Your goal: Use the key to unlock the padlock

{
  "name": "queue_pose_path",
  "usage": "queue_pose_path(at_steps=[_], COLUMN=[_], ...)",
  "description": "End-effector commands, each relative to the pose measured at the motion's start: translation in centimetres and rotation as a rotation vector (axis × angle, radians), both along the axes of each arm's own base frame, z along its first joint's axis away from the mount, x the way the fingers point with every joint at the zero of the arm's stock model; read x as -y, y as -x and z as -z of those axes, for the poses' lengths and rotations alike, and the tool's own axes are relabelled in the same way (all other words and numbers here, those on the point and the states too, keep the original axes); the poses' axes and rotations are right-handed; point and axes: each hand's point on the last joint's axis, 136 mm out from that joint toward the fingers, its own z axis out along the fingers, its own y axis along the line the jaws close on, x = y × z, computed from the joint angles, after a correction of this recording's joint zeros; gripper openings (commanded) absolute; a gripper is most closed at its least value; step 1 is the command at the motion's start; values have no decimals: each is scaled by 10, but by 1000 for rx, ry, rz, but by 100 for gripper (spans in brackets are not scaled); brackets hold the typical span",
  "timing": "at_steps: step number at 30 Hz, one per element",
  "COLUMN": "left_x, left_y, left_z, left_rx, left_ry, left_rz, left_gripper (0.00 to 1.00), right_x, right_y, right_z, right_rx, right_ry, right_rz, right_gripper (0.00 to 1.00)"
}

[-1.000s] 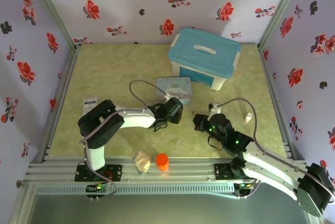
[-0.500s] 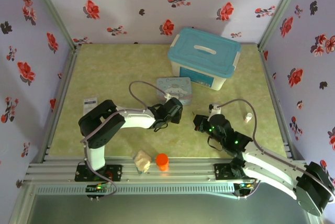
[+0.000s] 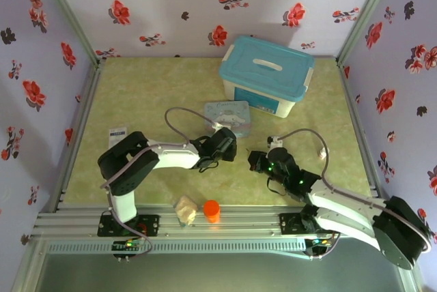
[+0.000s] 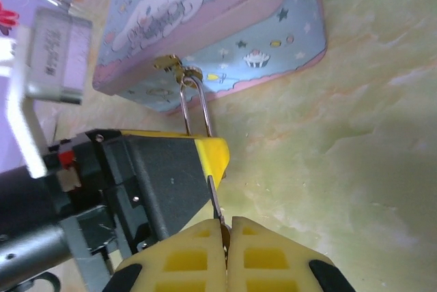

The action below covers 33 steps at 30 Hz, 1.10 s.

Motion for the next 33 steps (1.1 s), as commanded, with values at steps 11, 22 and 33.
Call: queue_pose_path(at_steps=[11, 22, 33], left_x=[9, 18, 19], left_y=[5, 3, -5], left_z=[-33, -50, -46], left_rx=[-85, -129, -166], left_ry=[177, 367, 457], left_rz=[-109, -191, -297], left_gripper=[6, 0, 0], right_x=[-28, -16, -9], right_y=[15, 17, -6], right_z=[5, 15, 24], right_rx=[23, -9, -53], right_ry=[-121, -99, -151], right_rz=[-260, -234, -59], right_gripper=[0, 0, 0])
